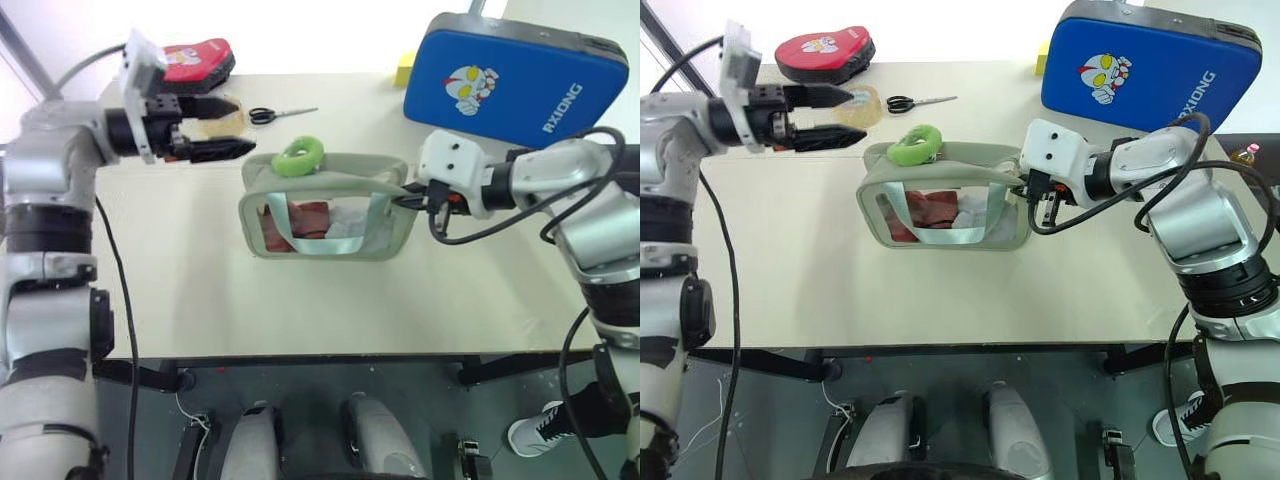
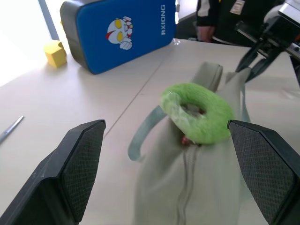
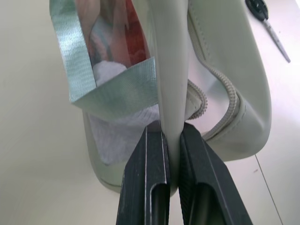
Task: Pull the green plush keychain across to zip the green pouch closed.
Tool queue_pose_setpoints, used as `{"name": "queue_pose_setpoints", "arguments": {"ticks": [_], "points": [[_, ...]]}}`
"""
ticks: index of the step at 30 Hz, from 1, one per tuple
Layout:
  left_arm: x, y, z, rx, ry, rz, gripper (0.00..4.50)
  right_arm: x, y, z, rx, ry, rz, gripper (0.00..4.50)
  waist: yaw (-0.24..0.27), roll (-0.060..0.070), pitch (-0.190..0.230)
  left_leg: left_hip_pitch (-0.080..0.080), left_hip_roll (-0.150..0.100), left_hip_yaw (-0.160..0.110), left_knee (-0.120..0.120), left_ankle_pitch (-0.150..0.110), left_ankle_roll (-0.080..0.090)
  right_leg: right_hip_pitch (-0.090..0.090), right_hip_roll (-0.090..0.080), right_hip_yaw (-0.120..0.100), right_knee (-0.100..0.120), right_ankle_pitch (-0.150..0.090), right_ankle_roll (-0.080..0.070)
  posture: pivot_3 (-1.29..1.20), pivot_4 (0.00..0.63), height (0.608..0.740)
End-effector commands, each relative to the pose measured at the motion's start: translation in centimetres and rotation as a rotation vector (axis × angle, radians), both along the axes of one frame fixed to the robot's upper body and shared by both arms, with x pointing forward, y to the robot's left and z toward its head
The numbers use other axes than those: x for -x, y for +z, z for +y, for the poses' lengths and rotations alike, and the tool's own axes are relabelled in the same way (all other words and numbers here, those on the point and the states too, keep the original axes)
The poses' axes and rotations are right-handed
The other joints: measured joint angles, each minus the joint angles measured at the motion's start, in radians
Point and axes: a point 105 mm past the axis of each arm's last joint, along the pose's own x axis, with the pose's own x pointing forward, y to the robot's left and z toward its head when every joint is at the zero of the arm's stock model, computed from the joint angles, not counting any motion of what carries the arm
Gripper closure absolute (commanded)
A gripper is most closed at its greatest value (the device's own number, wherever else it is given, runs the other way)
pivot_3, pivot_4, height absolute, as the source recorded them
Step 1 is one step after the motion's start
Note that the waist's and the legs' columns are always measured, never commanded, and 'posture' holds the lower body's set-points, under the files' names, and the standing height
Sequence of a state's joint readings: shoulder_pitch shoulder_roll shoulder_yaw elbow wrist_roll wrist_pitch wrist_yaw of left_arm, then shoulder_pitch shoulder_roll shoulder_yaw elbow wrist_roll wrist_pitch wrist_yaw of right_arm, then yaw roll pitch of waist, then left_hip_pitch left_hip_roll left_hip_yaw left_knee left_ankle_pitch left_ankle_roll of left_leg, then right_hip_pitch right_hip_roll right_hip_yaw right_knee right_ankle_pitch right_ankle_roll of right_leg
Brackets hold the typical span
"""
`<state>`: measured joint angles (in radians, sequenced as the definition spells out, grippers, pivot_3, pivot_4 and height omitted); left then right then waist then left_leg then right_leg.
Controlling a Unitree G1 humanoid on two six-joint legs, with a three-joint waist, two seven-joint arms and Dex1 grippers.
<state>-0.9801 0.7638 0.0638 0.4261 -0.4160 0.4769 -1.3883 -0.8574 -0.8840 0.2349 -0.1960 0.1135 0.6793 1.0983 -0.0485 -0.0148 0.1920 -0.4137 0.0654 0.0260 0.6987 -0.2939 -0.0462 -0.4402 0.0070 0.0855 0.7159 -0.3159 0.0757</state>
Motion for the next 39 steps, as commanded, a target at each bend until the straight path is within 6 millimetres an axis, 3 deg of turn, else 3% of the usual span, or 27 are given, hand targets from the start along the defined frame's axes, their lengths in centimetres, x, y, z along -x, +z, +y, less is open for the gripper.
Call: {"name": "queue_pose_setpoints", "arguments": {"ticks": [1, 5, 8, 15, 19, 21, 24, 26, 28, 33, 37, 39], "points": [[2.5, -0.9, 0.3, -0.050, -0.070, -0.026, 0.05, 0.0, 0.8, 0.0, 0.005, 0.000, -0.034, 4.50, 0.001, 0.000, 0.000, 0.000, 0.000, 0.000, 0.000, 0.000, 0.000, 0.000, 0.000, 0.000, 0.000, 0.000, 0.000, 0.00, 0.150, 0.737], [2.0, -4.2, 0.0, -0.161, -0.017, -0.022, 0.05, -0.1, 1.0, 0.0, 0.002, 0.001, -0.032, 4.50, 0.007, 0.000, 0.000, 0.000, 0.000, 0.000, 0.001, 0.000, 0.000, 0.001, 0.000, 0.000, 0.000, 0.000, 0.000, 0.00, 0.150, 0.737], [1.1, -4.7, -1.0, -0.148, 0.008, -0.044, 0.90, -0.2, 1.1, 0.0, 0.001, 0.001, -0.034, 4.50, 0.009, 0.000, 0.000, 0.000, -0.001, 0.000, 0.001, 0.000, 0.000, 0.002, -0.001, -0.001, 0.000, 0.000, 0.000, 0.00, 0.150, 0.737], [0.8, -5.0, -2.5, -0.121, 0.000, -0.053, 4.46, 0.1, 1.3, -0.1, 0.002, 0.003, -0.036, 4.50, 0.003, 0.000, 0.000, 0.002, -0.001, 0.000, 0.001, 0.000, 0.000, 0.004, 0.000, 0.000, 0.000, 0.000, 0.000, 0.00, 0.150, 0.737], [0.8, -5.2, -2.3, -0.134, 0.013, -0.060, 4.46, 1.4, 1.0, 0.0, 0.015, 0.075, -0.019, 4.50, 0.005, 0.000, 0.000, 0.002, -0.001, 0.000, 0.001, 0.000, 0.000, 0.004, 0.000, 0.000, -0.001, 0.000, 0.000, 0.00, 0.150, 0.737], [0.7, -5.0, -2.3, -0.147, 0.022, -0.082, 4.50, 3.5, 2.1, 0.3, -0.044, 0.173, 0.016, 3.67, 0.007, 0.000, 0.000, 0.002, -0.001, -0.001, 0.000, 0.000, 0.000, 0.004, 0.000, 0.000, -0.001, 0.000, 0.000, 0.00, 0.150, 0.737], [1.0, -4.9, -2.4, -0.162, 0.008, -0.101, 4.50, 5.6, 5.8, 1.0, -0.211, 0.311, -0.016, 2.27, 0.005, 0.000, 0.000, 0.002, -0.001, -0.001, 0.000, 0.000, 0.000, 0.005, 0.000, -0.001, -0.002, 0.000, 0.000, 0.00, 0.150, 0.737], [1.0, -5.0, -2.6, -0.161, 0.009, -0.101, 4.50, 5.3, 7.4, 2.2, -0.265, 0.363, -0.072, 1.18, 0.001, 0.000, 0.000, 0.003, -0.001, -0.001, 0.000, 0.000, 0.000, 0.005, 0.000, 0.000, -0.002, 0.000, 0.000, 0.00, 0.150, 0.737], [1.0, -5.2, -2.7, -0.165, 0.007, -0.097, 4.50, 4.3, 7.5, 3.5, -0.249, 0.377, -0.107, 0.16, 0.000, 0.000, 0.000, 0.005, 0.000, -0.001, 0.000, 0.000, 0.000, 0.006, 0.000, 0.000, -0.001, 0.000, 0.000, 0.00, 0.150, 0.737], [0.9, -5.4, -3.1, -0.169, 0.008, -0.095, 4.50, -0.8, 7.2, 7.5, -0.201, 0.298, -0.174, 0.03, 0.001, 0.000, 0.000, 0.006, 0.000, -0.001, 0.000, 0.000, 0.000, 0.007, 0.001, 0.000, -0.001, 0.000, 0.000, 0.00, 0.150, 0.737], [0.9, -5.5, -3.1, -0.164, 0.015, -0.096, 4.50, -2.7, 6.3, 10.1, -0.141, 0.308, -0.178, 0.03, 0.006, 0.000, 0.000, 0.004, 0.000, -0.001, 0.000, 0.000, 0.000, 0.006, 0.000, -0.001, -0.001, 0.000, 0.000, 0.00, 0.150, 0.737], [0.9, -5.6, -3.1, -0.167, 0.022, -0.100, 4.50, -2.6, 6.0, 10.6, -0.118, 0.338, -0.163, 0.56, 0.006, 0.000, 0.000, 0.003, -0.001, -0.001, -0.001, 0.000, 0.000, 0.005, -0.001, -0.001, -0.002, 0.000, 0.000, 0.00, 0.150, 0.737]]}}
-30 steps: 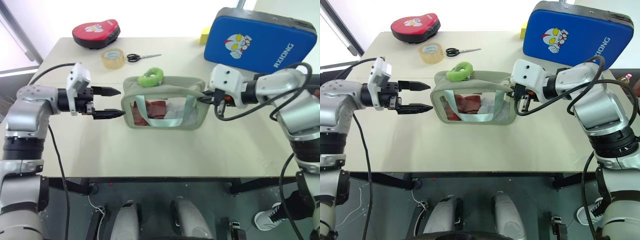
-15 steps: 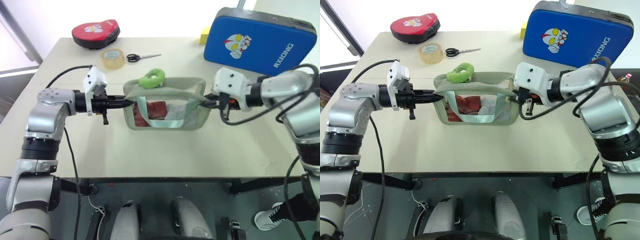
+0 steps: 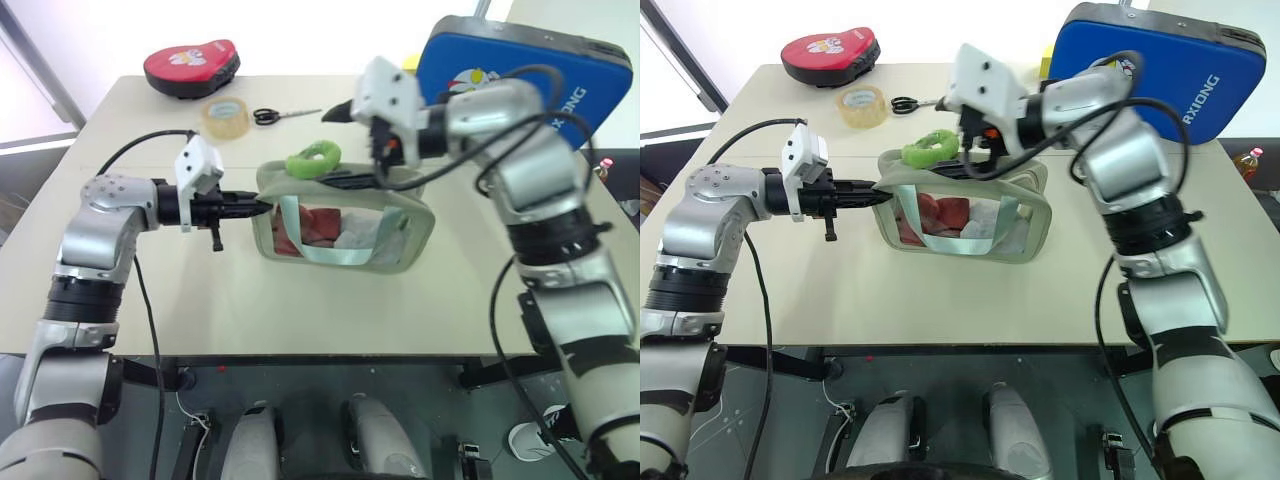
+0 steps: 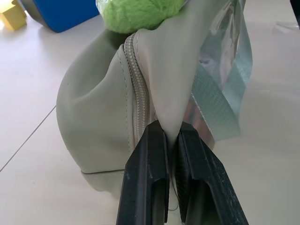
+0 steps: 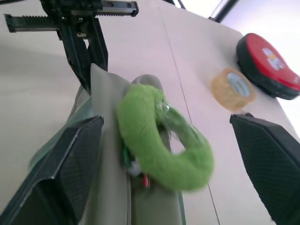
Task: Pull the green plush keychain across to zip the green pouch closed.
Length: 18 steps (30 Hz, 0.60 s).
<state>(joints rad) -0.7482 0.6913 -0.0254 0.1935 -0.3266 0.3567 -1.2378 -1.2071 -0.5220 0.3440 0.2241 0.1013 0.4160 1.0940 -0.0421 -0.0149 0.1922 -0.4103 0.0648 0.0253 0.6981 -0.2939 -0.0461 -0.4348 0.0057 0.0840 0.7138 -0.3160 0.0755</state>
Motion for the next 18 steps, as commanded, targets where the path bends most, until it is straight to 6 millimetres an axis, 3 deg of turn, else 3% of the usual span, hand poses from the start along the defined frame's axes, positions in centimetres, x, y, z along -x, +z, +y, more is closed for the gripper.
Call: {"name": "queue_pose_setpoints", "arguments": {"ticks": [1, 8, 14, 18], "points": [[0.2, 0.7, 0.0, -0.009, -0.001, -0.048, 4.50, 0.3, 1.3, 0.6, 0.041, 0.043, -0.071, 0.93, 0.000, 0.000, 0.000, 0.000, 0.000, 0.000, 0.000, 0.000, 0.000, 0.000, 0.000, 0.000, 0.000, 0.000, 0.000, 0.00, 0.150, 0.737], [0.2, 0.6, 0.5, -0.003, 0.033, -0.053, 4.50, -0.1, 1.0, -0.2, 0.078, 0.022, -0.063, 4.47, -0.003, 0.000, 0.000, 0.000, 0.000, 0.000, 0.000, 0.000, 0.000, 0.000, 0.000, 0.000, -0.002, 0.000, 0.000, 0.00, 0.150, 0.737], [0.4, 0.4, 0.8, 0.013, 0.065, -0.056, 4.50, -0.5, 1.5, -3.3, 0.052, -0.089, -0.035, 4.47, -0.001, 0.000, 0.000, 0.000, 0.000, 0.000, 0.000, 0.000, 0.000, 0.001, 0.000, 0.000, -0.001, 0.000, 0.000, 0.00, 0.150, 0.737], [0.6, 0.3, 1.0, 0.019, 0.081, -0.054, 4.50, -1.1, 3.0, -7.6, 0.003, -0.259, -0.051, 4.47, 0.001, 0.000, 0.000, 0.000, 0.000, 0.000, 0.000, 0.000, 0.000, 0.001, 0.000, 0.000, -0.002, 0.000, 0.000, 0.00, 0.150, 0.737]]}}
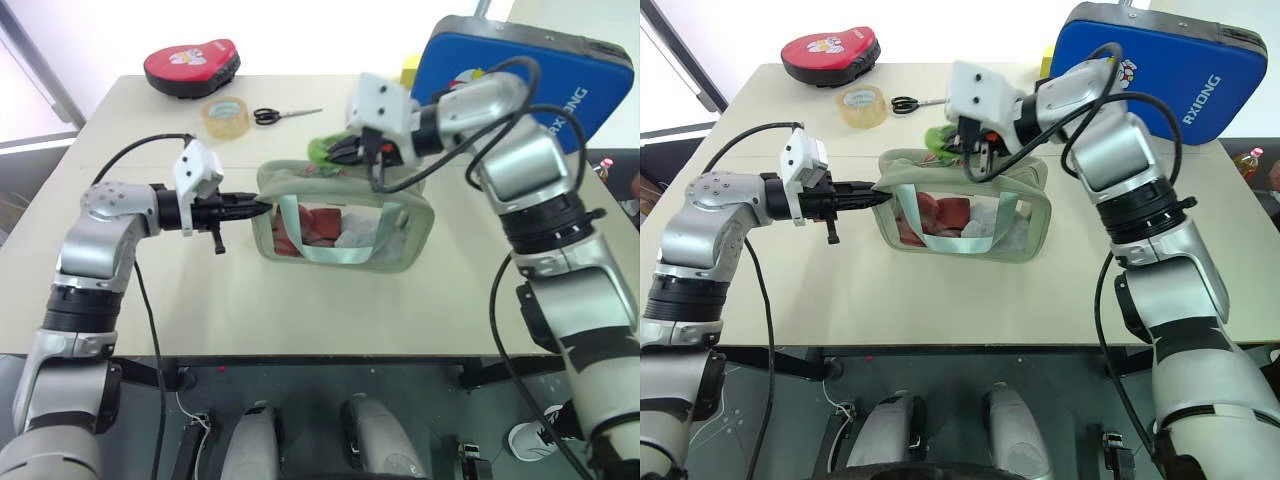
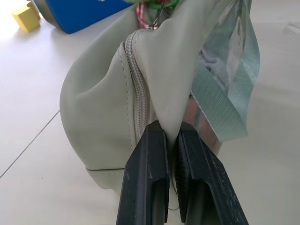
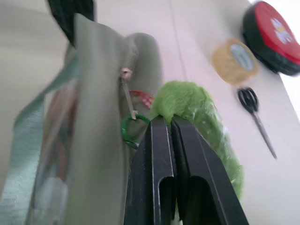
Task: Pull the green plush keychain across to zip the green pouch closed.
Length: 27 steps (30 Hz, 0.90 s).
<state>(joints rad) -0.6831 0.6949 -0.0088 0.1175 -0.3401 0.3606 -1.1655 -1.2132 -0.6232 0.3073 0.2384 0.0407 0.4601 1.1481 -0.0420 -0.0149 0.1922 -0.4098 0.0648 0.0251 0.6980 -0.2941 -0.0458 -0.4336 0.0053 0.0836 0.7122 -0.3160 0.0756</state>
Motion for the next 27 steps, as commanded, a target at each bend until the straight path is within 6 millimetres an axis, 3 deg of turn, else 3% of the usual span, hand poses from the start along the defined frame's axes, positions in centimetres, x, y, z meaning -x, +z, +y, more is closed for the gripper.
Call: {"name": "queue_pose_setpoints", "arguments": {"ticks": [1, 5, 7, 10, 13, 15, 18, 23, 25, 27], "points": [[0.2, 0.7, 0.8, 0.004, 0.036, -0.027, 4.50, -0.1, 2.5, -4.1, -0.049, -0.145, -0.068, 4.47, 0.003, 0.000, 0.000, 0.000, 0.000, 0.000, 0.000, 0.000, 0.000, 0.000, 0.000, 0.000, 0.000, 0.000, 0.000, 0.00, 0.150, 0.737], [0.6, 0.5, 0.9, 0.010, 0.042, -0.013, 4.50, 0.7, 2.2, -10.7, 0.002, -0.349, -0.069, 4.47, 0.003, 0.000, 0.000, 0.000, 0.000, 0.000, -0.001, 0.000, 0.000, 0.001, 0.000, 0.000, -0.003, 0.000, 0.000, 0.00, 0.150, 0.737], [0.8, 0.4, 1.0, 0.011, 0.043, -0.010, 4.50, 1.2, 1.5, -12.5, 0.043, -0.405, -0.065, 4.47, -0.001, 0.000, 0.000, 0.000, 0.000, 0.000, -0.002, 0.000, 0.000, 0.001, 0.000, 0.000, -0.005, 0.000, 0.000, 0.00, 0.150, 0.737], [0.9, 0.3, 0.8, 0.016, 0.047, 0.003, 4.50, 1.6, -1.1, -17.2, 0.137, -0.580, -0.039, 4.47, -0.002, 0.000, 0.000, 0.001, 0.000, 0.001, -0.002, -0.001, 0.001, 0.001, 0.001, 0.002, -0.006, 0.000, 0.000, 0.00, 0.150, 0.737], [0.9, 0.3, 0.7, 0.021, 0.052, 0.007, 4.50, 2.0, -4.1, -19.6, 0.217, -0.677, -0.001, 4.47, -0.003, 0.000, 0.000, 0.001, 0.000, 0.001, -0.003, -0.001, 0.001, 0.003, 0.001, 0.001, -0.007, 0.000, 0.000, 0.00, 0.150, 0.737], [0.9, 0.4, 0.7, 0.027, 0.055, 0.012, 4.50, 2.4, -6.7, -20.1, 0.272, -0.700, 0.043, 4.47, -0.005, 0.000, 0.000, 0.002, 0.000, 0.001, -0.002, -0.001, 0.001, 0.004, 0.001, 0.002, -0.007, 0.000, 0.000, 0.00, 0.150, 0.737], [1.1, 0.4, 0.7, 0.014, 0.052, 0.011, 4.50, 2.3, -7.8, -19.1, 0.224, -0.715, 0.056, 4.47, -0.007, 0.001, 0.000, 0.002, 0.000, 0.002, -0.002, -0.001, 0.001, 0.003, 0.001, 0.003, -0.007, 0.000, 0.000, 0.00, 0.150, 0.737], [1.0, 0.7, 0.9, 0.004, 0.058, 0.006, 4.50, 1.7, -1.4, -14.8, -0.142, -0.561, -0.021, 4.47, -0.011, 0.002, 0.000, 0.002, 0.000, 0.002, -0.002, -0.001, 0.001, 0.003, 0.002, 0.003, -0.007, 0.000, 0.000, 0.00, 0.150, 0.737], [1.0, 0.8, 0.9, 0.004, 0.055, 0.004, 4.50, 2.5, -0.3, -13.6, -0.220, -0.460, 0.025, 3.90, -0.003, 0.002, 0.000, 0.002, 0.000, 0.001, -0.002, -0.001, 0.001, 0.003, 0.002, 0.002, -0.007, 0.000, 0.000, 0.00, 0.150, 0.737], [1.0, 0.8, 0.9, 0.002, 0.054, 0.001, 4.50, 3.3, -0.3, -12.8, -0.193, -0.375, 0.034, 3.11, 0.004, 0.000, 0.000, 0.002, 0.000, -0.001, -0.004, -0.001, 0.001, 0.005, 0.002, 0.000, -0.010, 0.000, 0.000, 0.00, 0.150, 0.737]]}}
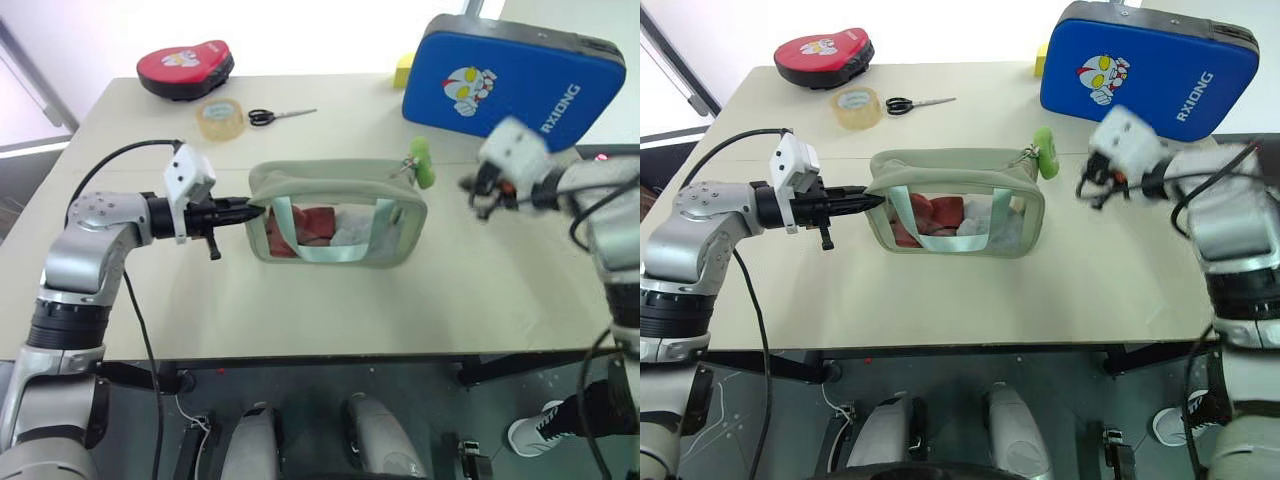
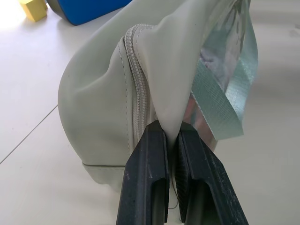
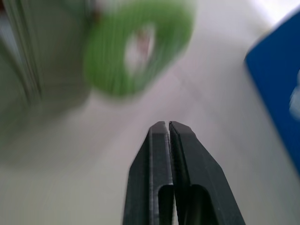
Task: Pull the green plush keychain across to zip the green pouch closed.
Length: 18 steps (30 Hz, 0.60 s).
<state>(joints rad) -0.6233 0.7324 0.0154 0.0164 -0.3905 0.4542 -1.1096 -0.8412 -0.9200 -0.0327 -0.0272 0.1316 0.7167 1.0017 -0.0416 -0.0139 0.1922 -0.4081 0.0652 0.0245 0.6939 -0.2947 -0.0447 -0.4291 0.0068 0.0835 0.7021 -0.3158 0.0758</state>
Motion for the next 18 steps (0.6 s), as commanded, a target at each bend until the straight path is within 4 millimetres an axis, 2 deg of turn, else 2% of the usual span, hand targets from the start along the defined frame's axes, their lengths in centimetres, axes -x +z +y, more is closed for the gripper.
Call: {"name": "queue_pose_setpoints", "arguments": {"ticks": [1, 4, 5, 12, 18], "points": [[0.1, 0.9, 0.3, -0.015, 0.005, -0.034, 4.50, 1.1, 0.6, 0.8, -0.002, 0.110, -0.008, 2.59, 0.005, -0.001, -0.001, 0.000, 0.000, -0.001, -0.001, 0.000, 0.000, 0.001, 0.000, -0.001, -0.002, 0.000, 0.000, 0.00, 0.150, 0.737], [0.2, 0.9, 0.3, -0.019, 0.004, -0.039, 4.50, 0.0, -0.6, 0.7, 0.022, 0.099, 0.021, 1.01, 0.002, -0.001, -0.001, 0.000, -0.001, 0.001, -0.001, 0.000, 0.000, 0.001, -0.001, 0.001, -0.002, 0.000, 0.000, 0.00, 0.150, 0.737], [0.2, 0.9, 0.3, -0.019, 0.003, -0.040, 4.50, -0.3, -0.8, 0.9, 0.020, 0.103, 0.025, 0.60, 0.001, -0.001, -0.001, 0.000, -0.001, 0.001, -0.001, 0.000, 0.000, 0.001, -0.001, 0.001, -0.002, 0.000, 0.000, 0.00, 0.150, 0.737], [0.3, 1.0, 0.2, -0.023, -0.005, -0.043, 4.50, -2.5, -2.4, 2.4, 0.041, 0.137, 0.031, 0.60, -0.003, -0.001, 0.000, 0.000, -0.001, 0.001, 0.000, 0.000, 0.000, 0.001, -0.001, 0.001, -0.001, 0.000, 0.000, 0.00, 0.150, 0.737], [0.2, 1.1, 0.1, -0.031, -0.011, -0.046, 4.50, -3.2, -3.3, 4.0, 0.051, 0.189, 0.043, 0.60, -0.002, -0.001, 0.000, 0.000, 0.000, 0.001, 0.000, 0.000, 0.000, 0.001, -0.001, 0.001, -0.001, 0.000, 0.000, 0.00, 0.150, 0.737]]}}
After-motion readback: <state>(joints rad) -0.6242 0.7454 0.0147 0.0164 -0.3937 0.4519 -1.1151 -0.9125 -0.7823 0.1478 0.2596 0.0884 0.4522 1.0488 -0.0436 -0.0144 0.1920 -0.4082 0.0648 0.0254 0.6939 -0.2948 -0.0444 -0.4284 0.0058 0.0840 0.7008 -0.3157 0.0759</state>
